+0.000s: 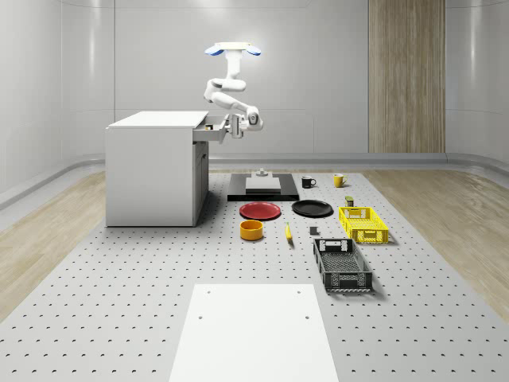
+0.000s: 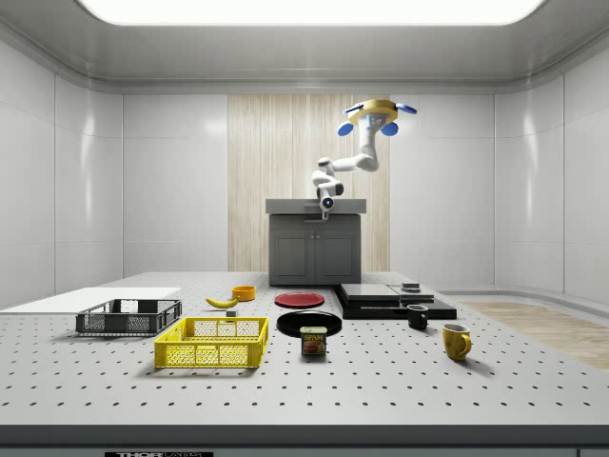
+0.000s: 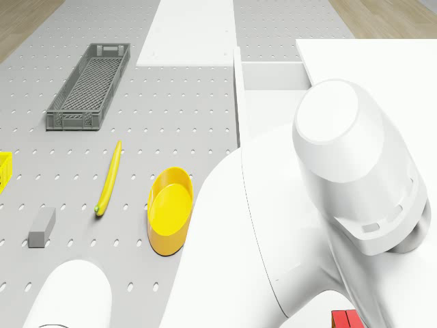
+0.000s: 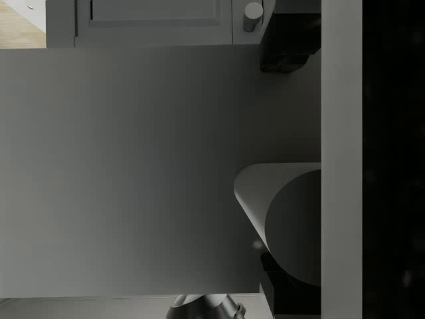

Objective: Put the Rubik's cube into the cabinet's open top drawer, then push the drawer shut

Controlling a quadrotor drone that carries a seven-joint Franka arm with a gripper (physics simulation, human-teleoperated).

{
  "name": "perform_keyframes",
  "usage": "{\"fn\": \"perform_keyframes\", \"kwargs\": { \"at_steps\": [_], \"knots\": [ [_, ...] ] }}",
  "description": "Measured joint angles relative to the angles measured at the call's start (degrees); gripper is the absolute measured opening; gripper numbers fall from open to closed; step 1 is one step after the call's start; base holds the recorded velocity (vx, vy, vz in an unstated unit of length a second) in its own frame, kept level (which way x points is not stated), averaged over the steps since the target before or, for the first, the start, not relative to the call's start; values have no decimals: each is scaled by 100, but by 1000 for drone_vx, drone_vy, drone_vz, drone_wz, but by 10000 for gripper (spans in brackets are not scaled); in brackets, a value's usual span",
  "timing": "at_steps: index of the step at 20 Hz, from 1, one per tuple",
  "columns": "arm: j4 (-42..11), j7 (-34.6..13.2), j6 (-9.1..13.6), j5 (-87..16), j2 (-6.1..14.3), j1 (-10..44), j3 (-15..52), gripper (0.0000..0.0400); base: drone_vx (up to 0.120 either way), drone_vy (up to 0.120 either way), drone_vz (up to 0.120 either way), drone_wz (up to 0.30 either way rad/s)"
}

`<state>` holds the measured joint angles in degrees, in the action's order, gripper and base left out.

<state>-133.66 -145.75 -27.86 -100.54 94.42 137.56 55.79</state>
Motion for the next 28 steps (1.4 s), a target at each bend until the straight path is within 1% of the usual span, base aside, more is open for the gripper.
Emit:
{"fn": "perform_keyframes", "kwargs": {
  "at_steps": [6, 12, 17, 20, 24, 28],
  "knots": [
    [-319, 423, 11, -621, 94, -539, -111, 400, 0, 0, 0, 0],
    [-639, 966, 32, -1433, 165, -1162, -233, 400, 0, 0, 0, 0],
    [-886, 1508, 30, -2245, 212, -1720, -350, 400, 0, 0, 0, 0],
    [-1020, 1910, 9, -2786, 235, -2067, -430, 400, 0, 0, 0, 0],
    [-1158, 2385, -32, -3459, 253, -2481, -522, 400, 0, 100, 0, 0],
    [-1236, 2708, -59, -3907, 249, -2747, -576, 400, 0, 120, 0, 0]
  ]
}}
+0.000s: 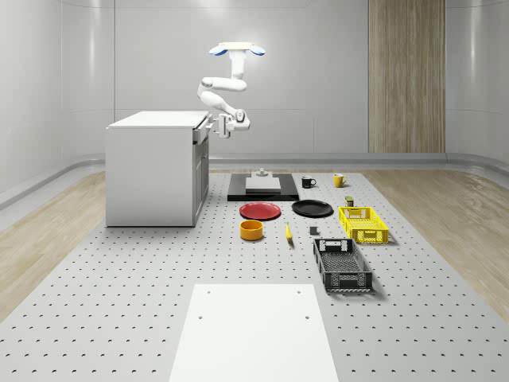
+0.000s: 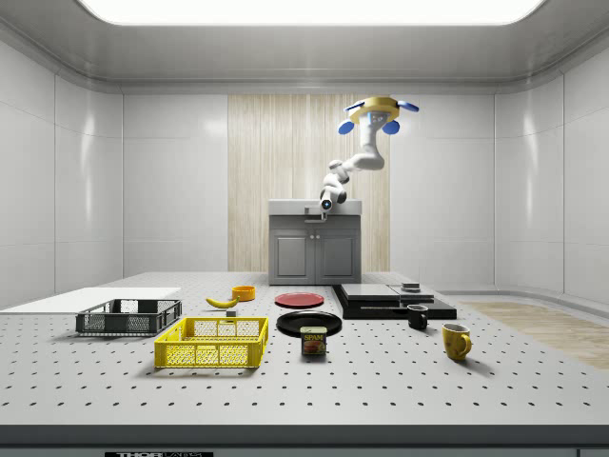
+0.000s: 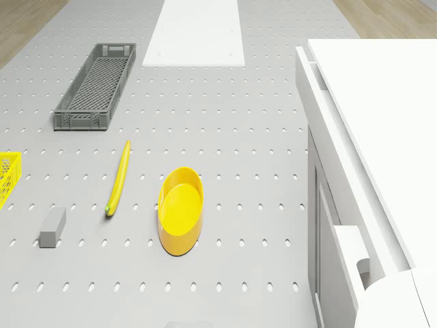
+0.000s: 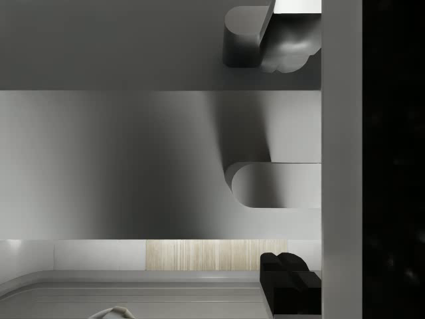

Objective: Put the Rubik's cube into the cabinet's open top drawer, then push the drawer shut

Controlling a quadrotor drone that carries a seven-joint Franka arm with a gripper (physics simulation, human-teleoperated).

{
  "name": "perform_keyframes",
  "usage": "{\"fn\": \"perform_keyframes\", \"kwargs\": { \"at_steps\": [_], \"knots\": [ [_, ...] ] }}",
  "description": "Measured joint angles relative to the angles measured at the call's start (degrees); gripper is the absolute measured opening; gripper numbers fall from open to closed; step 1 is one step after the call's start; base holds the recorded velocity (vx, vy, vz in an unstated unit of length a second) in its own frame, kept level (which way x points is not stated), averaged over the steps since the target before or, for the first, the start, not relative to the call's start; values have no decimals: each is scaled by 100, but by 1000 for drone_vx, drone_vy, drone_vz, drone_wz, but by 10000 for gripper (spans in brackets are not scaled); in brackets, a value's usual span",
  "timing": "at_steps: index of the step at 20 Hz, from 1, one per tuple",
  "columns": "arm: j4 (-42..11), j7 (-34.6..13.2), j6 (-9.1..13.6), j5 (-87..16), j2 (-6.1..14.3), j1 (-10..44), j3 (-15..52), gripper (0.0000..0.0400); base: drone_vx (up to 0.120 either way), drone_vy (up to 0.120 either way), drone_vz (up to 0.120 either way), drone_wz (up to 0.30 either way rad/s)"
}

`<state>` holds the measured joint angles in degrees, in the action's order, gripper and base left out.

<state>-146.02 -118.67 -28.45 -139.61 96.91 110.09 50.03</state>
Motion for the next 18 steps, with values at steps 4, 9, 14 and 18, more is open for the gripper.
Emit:
{"fn": "perform_keyframes", "kwargs": {
  "at_steps": [4, 9, 14, 18],
  "knots": [
    [-39, 185, -7, -257, -17, -145, -27, 400, 0, 100, 0, 0],
    [-62, 308, 1, -427, -43, -234, -41, 400, 0, 0, 0, 0],
    [-74, 373, 15, -519, -67, -278, -47, 400, 0, 0, 0, 0],
    [-79, 404, 25, -562, -81, -297, -49, 400, 0, 0, 0, 0]
  ]
}}
